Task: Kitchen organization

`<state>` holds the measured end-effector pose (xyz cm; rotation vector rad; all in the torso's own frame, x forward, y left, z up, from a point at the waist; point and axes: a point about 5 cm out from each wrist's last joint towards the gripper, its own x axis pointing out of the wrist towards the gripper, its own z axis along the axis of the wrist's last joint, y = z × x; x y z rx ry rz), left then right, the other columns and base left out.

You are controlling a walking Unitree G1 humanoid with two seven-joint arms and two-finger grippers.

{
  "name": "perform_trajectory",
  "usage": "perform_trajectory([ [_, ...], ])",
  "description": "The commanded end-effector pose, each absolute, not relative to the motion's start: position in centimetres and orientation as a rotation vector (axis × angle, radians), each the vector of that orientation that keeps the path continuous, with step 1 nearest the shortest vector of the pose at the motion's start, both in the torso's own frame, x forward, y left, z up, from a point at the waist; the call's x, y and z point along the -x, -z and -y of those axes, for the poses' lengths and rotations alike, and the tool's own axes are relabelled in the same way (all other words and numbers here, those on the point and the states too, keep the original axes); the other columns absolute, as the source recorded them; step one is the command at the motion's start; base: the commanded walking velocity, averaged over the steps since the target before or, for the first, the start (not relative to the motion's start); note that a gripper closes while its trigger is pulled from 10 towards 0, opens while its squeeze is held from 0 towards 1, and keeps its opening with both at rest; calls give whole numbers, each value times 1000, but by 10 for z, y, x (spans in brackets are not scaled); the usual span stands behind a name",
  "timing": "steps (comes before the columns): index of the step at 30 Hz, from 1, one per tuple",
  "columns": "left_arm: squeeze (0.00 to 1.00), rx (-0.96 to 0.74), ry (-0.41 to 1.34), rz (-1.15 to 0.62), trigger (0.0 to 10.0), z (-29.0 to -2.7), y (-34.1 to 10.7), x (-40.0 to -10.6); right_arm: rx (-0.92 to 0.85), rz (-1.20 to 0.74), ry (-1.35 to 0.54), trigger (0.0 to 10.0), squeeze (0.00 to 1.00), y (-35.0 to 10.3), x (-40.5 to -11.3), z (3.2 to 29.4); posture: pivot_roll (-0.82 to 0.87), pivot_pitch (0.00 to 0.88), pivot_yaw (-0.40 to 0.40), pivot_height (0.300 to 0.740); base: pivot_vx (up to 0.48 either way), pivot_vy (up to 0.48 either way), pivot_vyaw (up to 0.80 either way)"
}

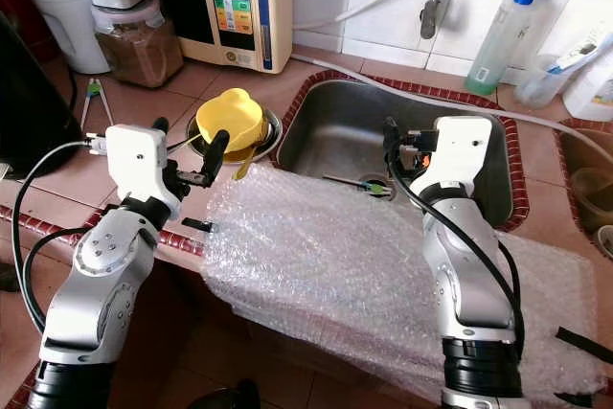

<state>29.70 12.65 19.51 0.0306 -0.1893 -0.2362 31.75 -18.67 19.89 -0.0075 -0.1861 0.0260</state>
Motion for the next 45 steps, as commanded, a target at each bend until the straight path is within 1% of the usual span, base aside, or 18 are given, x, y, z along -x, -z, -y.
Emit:
perform_trajectory([
  [1,0,-9,242,191,10000,-127,-197,-297,5,206,-26,10000,824,-206,-317,186,-61,81,-4,740,0,0,0],
  [7,0,5,255,180,10000,-124,-195,-296,-7,203,-29,10000,808,-205,-318,182,-61,77,-6,740,0,0,0],
  [24,0,6,272,168,10000,-122,-192,-296,-10,199,-41,10000,788,-204,-319,178,-57,78,0,740,0,-315,0],
  [29,0,6,272,158,10000,-124,-190,-296,-19,198,-34,10000,792,-204,-319,179,-58,79,2,740,0,-359,0],
  [33,0,4,279,155,10000,-123,-190,-296,-60,191,-30,10000,792,-204,-319,180,-56,78,3,740,0,-362,0],
  [39,0,-2,279,149,10000,-123,-189,-296,-53,195,-41,10000,796,-205,-320,180,-53,76,4,740,0,-335,0],
  [45,0,-3,226,143,10000,-127,-188,-297,-52,196,-51,10000,792,-205,-320,179,-50,79,6,740,0,0,0],
])
